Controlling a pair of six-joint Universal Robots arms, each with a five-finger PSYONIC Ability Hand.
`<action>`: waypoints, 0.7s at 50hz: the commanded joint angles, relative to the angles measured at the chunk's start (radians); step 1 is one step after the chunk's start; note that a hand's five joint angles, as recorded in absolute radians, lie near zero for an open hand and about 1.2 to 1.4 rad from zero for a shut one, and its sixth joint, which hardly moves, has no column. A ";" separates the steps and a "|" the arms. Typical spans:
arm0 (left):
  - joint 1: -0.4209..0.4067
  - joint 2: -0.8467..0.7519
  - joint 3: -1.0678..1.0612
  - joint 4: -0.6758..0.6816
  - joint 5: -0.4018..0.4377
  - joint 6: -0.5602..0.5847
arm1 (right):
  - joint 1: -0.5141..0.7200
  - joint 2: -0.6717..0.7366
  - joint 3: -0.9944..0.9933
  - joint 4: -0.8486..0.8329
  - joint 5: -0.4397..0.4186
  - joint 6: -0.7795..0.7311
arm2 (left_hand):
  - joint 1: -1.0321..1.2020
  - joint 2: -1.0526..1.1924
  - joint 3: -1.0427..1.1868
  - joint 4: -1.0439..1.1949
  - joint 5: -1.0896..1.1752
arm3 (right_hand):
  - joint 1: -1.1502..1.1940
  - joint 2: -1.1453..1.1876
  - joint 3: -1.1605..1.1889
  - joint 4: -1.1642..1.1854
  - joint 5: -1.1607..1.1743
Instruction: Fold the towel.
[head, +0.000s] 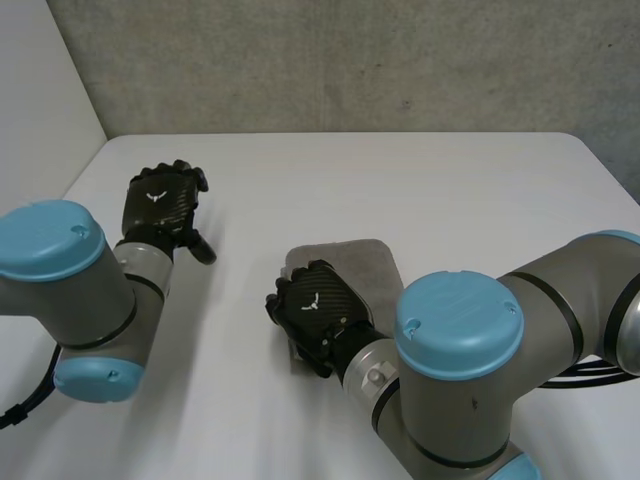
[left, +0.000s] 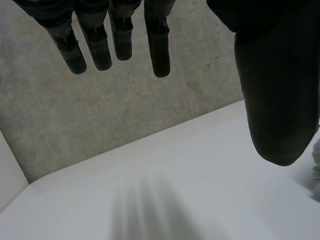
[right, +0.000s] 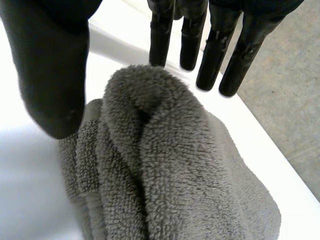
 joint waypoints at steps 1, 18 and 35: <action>-0.052 0.010 -0.002 -0.005 0.023 -0.021 | -0.055 -0.089 0.029 0.000 0.042 0.048 | -0.074 -0.065 -0.074 -0.074 -0.046 | -0.188 -0.196 -0.200 -0.202 -0.163; -0.225 -0.100 0.140 -0.040 0.187 -0.223 | -0.379 -0.169 0.110 0.002 -0.121 0.357 | -0.051 -0.041 -0.051 -0.050 -0.023 | -0.260 -0.268 -0.272 -0.274 -0.235; -0.246 -0.224 0.139 -0.187 0.177 -0.214 | -0.393 0.027 0.047 0.003 -0.152 0.372 | -0.051 -0.041 -0.051 -0.050 -0.023 | -0.260 -0.268 -0.272 -0.274 -0.235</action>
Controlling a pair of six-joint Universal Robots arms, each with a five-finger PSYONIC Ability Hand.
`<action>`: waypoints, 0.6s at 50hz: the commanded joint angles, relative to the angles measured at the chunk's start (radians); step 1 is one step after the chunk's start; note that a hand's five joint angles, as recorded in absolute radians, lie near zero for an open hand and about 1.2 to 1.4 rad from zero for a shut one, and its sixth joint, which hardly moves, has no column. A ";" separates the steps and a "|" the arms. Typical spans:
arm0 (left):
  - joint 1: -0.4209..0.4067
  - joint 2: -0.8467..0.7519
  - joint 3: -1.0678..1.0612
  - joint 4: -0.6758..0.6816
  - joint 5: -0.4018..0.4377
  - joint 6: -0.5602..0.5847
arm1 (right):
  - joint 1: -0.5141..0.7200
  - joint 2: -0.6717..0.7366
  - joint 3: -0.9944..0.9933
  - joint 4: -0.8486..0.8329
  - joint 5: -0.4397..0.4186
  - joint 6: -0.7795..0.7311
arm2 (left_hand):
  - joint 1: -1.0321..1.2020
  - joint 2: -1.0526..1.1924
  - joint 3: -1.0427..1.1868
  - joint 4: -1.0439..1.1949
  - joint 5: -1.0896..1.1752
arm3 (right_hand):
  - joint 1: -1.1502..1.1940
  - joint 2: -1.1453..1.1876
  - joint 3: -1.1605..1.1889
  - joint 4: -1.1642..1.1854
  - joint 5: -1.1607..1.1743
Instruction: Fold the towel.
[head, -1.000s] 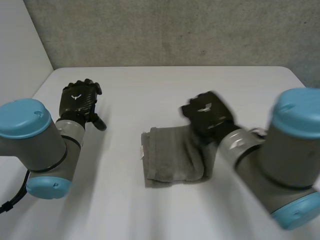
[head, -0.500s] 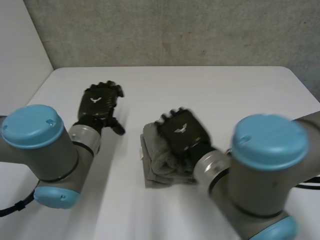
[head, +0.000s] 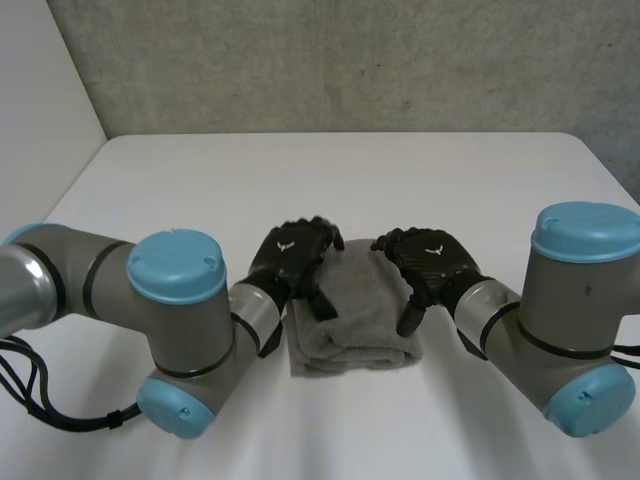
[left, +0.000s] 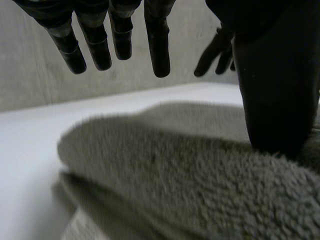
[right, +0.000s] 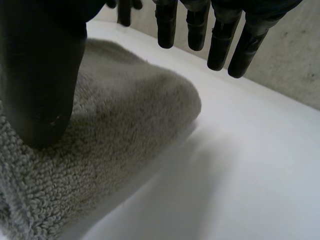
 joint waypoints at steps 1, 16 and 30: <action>0.005 -0.014 -0.061 -0.008 -0.004 0.011 | 0.003 0.044 -0.030 0.002 0.004 0.012 | -0.051 -0.038 -0.051 -0.050 -0.023 | -0.058 -0.089 -0.072 -0.084 -0.065; 0.020 -0.014 -0.089 -0.005 -0.004 0.022 | 0.033 0.131 -0.058 0.002 0.013 0.009 | -0.060 -0.046 -0.059 -0.059 -0.032 | -0.058 -0.089 -0.072 -0.084 -0.065; 0.026 0.126 -0.076 -0.016 -0.040 0.134 | 0.035 -0.010 -0.065 0.095 0.030 0.003 | -0.077 -0.064 -0.077 -0.077 -0.049 | -0.058 -0.089 -0.072 -0.084 -0.065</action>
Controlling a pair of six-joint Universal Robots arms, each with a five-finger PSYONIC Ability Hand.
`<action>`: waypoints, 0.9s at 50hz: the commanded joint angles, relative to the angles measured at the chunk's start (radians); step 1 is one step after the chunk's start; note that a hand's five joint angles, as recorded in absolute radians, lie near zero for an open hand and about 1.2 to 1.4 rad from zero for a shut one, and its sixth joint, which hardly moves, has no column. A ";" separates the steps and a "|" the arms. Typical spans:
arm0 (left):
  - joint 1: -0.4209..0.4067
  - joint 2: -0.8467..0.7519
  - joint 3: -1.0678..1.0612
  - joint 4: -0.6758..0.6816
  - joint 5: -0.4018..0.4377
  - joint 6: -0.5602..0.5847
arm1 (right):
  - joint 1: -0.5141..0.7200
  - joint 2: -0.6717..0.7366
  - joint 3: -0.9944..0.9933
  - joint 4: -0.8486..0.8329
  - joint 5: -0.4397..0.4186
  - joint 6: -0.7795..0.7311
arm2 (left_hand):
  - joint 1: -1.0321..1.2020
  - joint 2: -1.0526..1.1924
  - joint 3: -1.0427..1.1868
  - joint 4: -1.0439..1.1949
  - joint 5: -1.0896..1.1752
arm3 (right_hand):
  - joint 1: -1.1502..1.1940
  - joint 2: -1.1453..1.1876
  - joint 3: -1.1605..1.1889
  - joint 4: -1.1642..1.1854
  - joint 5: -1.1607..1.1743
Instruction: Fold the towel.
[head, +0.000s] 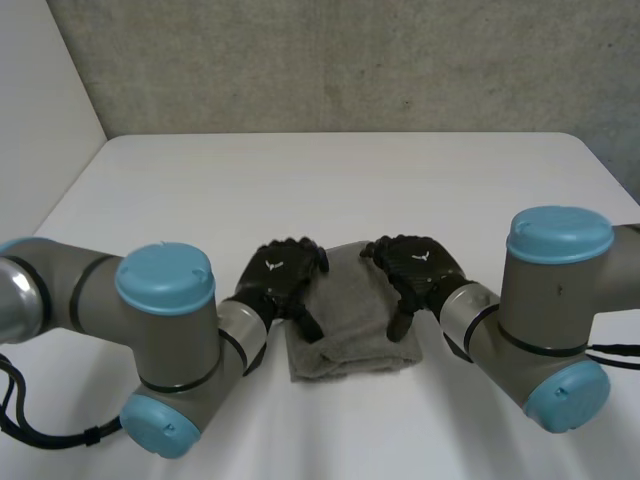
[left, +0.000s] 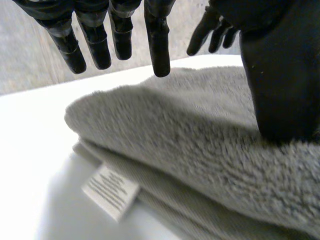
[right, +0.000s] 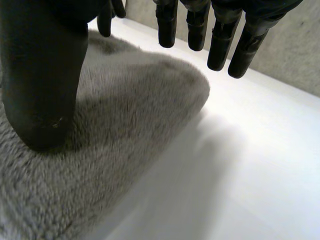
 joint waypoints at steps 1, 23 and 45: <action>0.004 0.082 0.007 -0.004 -0.032 0.038 | 0.000 -0.060 -0.012 0.076 0.015 -0.008 | -0.072 -0.063 -0.066 -0.073 -0.047 | -0.048 -0.089 -0.072 -0.084 -0.061; 0.149 0.347 0.208 -0.415 -0.108 0.030 | -0.067 -0.419 -0.141 0.171 0.266 -0.009 | -0.069 -0.061 -0.063 -0.070 -0.044 | -0.048 -0.089 -0.072 -0.084 -0.061; 0.164 0.366 0.223 -0.451 -0.163 0.023 | -0.080 -0.410 -0.152 0.237 0.246 -0.003 | -0.069 -0.061 -0.063 -0.070 -0.044 | -0.048 -0.089 -0.072 -0.084 -0.061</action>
